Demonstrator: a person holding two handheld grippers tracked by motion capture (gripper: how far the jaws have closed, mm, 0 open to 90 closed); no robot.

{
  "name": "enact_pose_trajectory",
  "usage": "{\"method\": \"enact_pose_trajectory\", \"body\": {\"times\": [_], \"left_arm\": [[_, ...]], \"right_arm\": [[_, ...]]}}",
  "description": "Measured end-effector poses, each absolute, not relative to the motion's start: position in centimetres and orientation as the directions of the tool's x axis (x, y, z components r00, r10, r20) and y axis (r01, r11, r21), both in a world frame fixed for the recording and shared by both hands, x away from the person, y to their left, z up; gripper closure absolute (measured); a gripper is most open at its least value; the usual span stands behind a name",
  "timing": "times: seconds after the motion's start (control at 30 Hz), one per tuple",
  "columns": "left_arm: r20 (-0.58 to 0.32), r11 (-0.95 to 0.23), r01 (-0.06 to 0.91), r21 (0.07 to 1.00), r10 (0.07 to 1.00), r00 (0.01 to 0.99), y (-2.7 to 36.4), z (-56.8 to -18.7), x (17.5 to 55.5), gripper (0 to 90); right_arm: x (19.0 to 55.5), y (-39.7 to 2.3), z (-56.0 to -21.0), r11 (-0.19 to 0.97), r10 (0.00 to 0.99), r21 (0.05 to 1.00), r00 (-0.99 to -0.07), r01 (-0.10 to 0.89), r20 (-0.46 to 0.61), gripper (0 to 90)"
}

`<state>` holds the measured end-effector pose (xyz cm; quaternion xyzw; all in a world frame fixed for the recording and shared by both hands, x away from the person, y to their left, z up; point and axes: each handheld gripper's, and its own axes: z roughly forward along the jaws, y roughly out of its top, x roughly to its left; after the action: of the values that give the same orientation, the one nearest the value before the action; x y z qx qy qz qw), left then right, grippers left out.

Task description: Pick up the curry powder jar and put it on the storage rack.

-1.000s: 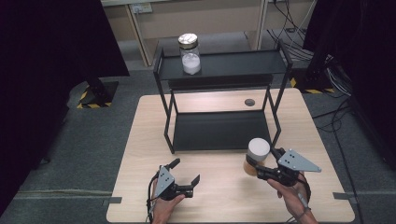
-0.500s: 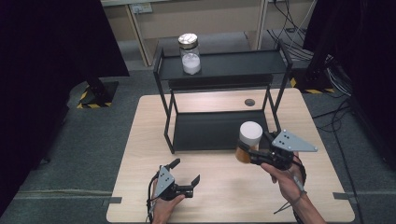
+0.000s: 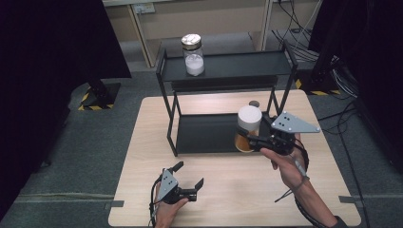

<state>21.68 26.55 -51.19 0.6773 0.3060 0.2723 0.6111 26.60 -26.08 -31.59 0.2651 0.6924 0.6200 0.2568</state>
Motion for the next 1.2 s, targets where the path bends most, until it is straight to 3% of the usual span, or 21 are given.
{"method": "enact_pose_trajectory", "body": {"times": [0.53, 1.2], "left_arm": [[-0.004, -0.069, 0.083, 0.994, 0.746, 0.666, 26.6, -51.2, 21.7, 1.8], [-0.004, -0.068, 0.083, 0.994, 0.746, 0.666, 26.6, -51.2, 21.8, 1.8]], "right_arm": [[28.8, -24.8, -24.8, 0.106, 0.678, 0.994, -0.734, 0.039, -0.044, 35.5], [31.8, -23.2, -20.0, 0.116, 0.709, 0.991, -0.705, 0.063, -0.038, 35.5]]}}
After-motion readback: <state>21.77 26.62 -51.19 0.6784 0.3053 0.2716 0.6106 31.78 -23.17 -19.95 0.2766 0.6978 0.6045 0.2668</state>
